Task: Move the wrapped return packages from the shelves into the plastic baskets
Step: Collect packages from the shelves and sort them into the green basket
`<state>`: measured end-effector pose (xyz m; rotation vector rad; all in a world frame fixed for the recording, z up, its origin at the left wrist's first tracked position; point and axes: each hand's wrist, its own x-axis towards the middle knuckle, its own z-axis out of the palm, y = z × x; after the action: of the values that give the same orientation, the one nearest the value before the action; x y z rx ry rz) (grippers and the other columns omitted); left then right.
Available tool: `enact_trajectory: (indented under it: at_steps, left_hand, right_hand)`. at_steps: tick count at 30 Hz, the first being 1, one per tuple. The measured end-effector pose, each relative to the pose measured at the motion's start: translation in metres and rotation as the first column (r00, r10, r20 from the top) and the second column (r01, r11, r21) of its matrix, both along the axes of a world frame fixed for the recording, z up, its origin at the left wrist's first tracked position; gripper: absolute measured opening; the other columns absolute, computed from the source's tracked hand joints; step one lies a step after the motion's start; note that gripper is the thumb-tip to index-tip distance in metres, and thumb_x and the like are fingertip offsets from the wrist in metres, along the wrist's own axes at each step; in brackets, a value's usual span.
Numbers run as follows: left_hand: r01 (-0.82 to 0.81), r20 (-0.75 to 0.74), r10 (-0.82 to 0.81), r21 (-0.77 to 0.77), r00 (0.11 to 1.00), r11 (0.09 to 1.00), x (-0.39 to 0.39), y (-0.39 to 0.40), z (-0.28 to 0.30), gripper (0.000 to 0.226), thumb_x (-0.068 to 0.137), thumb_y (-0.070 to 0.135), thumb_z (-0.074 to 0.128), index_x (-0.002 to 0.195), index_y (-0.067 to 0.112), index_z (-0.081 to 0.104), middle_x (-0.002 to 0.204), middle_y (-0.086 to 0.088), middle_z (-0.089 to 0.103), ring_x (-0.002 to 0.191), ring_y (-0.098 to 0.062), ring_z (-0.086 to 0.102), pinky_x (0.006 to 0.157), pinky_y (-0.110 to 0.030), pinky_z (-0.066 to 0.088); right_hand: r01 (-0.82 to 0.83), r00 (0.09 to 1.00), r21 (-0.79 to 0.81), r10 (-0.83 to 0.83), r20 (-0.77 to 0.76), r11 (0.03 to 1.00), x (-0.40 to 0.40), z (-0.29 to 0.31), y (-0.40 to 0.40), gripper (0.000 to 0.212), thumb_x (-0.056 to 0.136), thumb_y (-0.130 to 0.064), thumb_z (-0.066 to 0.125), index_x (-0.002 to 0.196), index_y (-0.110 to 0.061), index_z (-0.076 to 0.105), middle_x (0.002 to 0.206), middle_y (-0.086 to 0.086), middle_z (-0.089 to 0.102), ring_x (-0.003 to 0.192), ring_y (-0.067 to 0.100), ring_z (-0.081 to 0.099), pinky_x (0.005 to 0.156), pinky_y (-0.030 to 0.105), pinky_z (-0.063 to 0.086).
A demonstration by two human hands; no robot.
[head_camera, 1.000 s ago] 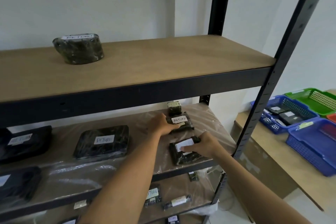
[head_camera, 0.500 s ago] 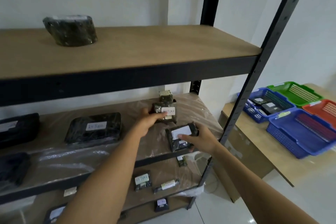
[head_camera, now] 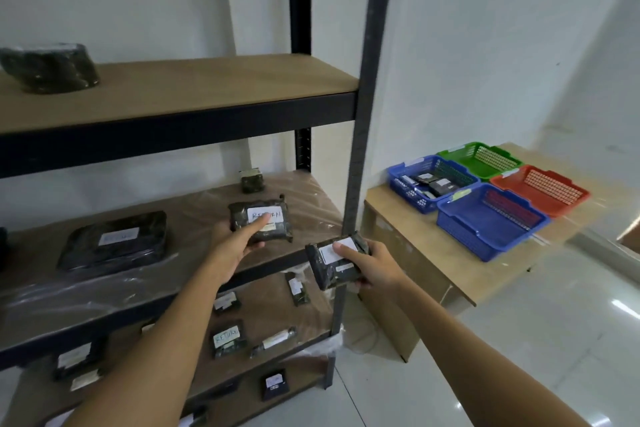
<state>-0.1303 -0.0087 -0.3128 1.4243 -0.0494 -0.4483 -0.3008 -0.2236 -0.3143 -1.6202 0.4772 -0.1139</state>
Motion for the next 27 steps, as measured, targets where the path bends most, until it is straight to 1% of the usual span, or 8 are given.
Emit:
enact_trajectory:
  at_steps: [5,7,10,12,16,21,24,27]
  left_hand:
    - [0.013,0.013,-0.013,0.012,1.000,1.000,-0.080,-0.046,0.006,0.050,0.065,0.032,0.089,0.107,0.010,0.071,0.099,-0.006,0.079,0.091,-0.020,0.076,0.063,-0.025,0.061]
    - [0.025,-0.016,-0.025,0.000,1.000,1.000,-0.116,-0.076,0.004,0.040,0.074,0.025,0.087,0.106,0.007,0.072,0.099,-0.010,0.078,0.089,-0.023,0.075,0.065,-0.030,0.063]
    - [0.064,-0.006,-0.064,-0.001,0.998,0.998,-0.171,-0.135,0.005,0.029,0.081,0.017,0.084,0.105,0.007,0.072,0.101,-0.012,0.077,0.091,-0.025,0.075,0.070,-0.033,0.063]
    - [0.104,-0.001,-0.104,-0.014,0.995,0.995,-0.203,-0.180,0.007,0.025,0.081,0.016,0.083,0.102,0.007,0.073,0.101,-0.013,0.078,0.086,-0.022,0.074,0.064,-0.031,0.062]
    - [0.212,0.014,-0.212,-0.030,0.977,0.977,-0.255,-0.268,0.015,0.022,0.082,0.015,0.083,0.098,0.007,0.072,0.099,-0.013,0.077,0.078,-0.019,0.075,0.058,-0.028,0.061]
    - [0.314,0.039,-0.312,-0.043,0.949,0.949,-0.288,-0.376,0.020,0.028,0.080,0.018,0.086,0.102,0.010,0.071,0.097,-0.010,0.078,0.081,-0.021,0.075,0.062,-0.033,0.062]
    - [0.365,0.062,-0.362,-0.053,0.930,0.929,-0.294,-0.443,0.012,0.024,0.080,0.019,0.085,0.099,0.013,0.072,0.096,-0.008,0.079,0.084,-0.020,0.075,0.070,-0.036,0.060]
    - [0.372,0.073,-0.368,-0.052,0.927,0.927,-0.288,-0.515,0.000,0.026,0.080,0.022,0.086,0.101,0.012,0.075,0.097,-0.008,0.079,0.088,-0.023,0.076,0.075,-0.037,0.060]
  right_hand:
    - [0.043,0.997,0.006,-0.043,0.058,0.999,-0.089,0.006,-0.048,0.031,0.094,-0.036,0.073,0.091,-0.006,0.067,0.065,0.012,0.060,0.039,0.014,0.052,0.033,0.020,0.033]
    - [0.046,0.997,-0.016,-0.045,0.068,0.999,-0.128,0.007,-0.072,0.031,0.094,-0.036,0.073,0.088,-0.006,0.066,0.064,0.013,0.059,0.040,0.018,0.051,0.034,0.020,0.034]
    - [0.105,0.994,-0.074,-0.102,0.041,0.992,-0.184,0.006,-0.112,0.043,0.090,-0.045,0.075,0.090,-0.002,0.067,0.066,0.013,0.062,0.050,0.024,0.055,0.038,0.023,0.038]
    - [0.158,0.987,-0.092,-0.157,0.027,0.983,-0.218,0.007,-0.142,0.046,0.089,-0.046,0.076,0.095,-0.001,0.069,0.069,0.011,0.066,0.055,0.023,0.058,0.039,0.023,0.041]
    - [0.229,0.973,-0.106,-0.224,0.056,0.968,-0.281,0.012,-0.199,0.043,0.089,-0.045,0.076,0.094,-0.003,0.070,0.069,0.010,0.068,0.047,0.014,0.058,0.037,0.021,0.038]
    - [0.338,0.941,-0.145,-0.330,0.075,0.930,-0.332,0.012,-0.285,0.045,0.091,-0.045,0.073,0.096,-0.001,0.070,0.068,0.011,0.070,0.046,0.017,0.055,0.038,0.024,0.036]
    - [0.370,0.929,-0.148,-0.362,0.081,0.917,-0.345,0.009,-0.343,0.048,0.092,-0.044,0.073,0.099,0.003,0.069,0.070,0.014,0.070,0.047,0.020,0.054,0.038,0.025,0.037]
    - [0.373,0.928,-0.158,-0.365,0.077,0.914,-0.346,0.006,-0.407,0.045,0.092,-0.045,0.072,0.099,0.000,0.069,0.071,0.012,0.071,0.049,0.018,0.055,0.041,0.026,0.039]
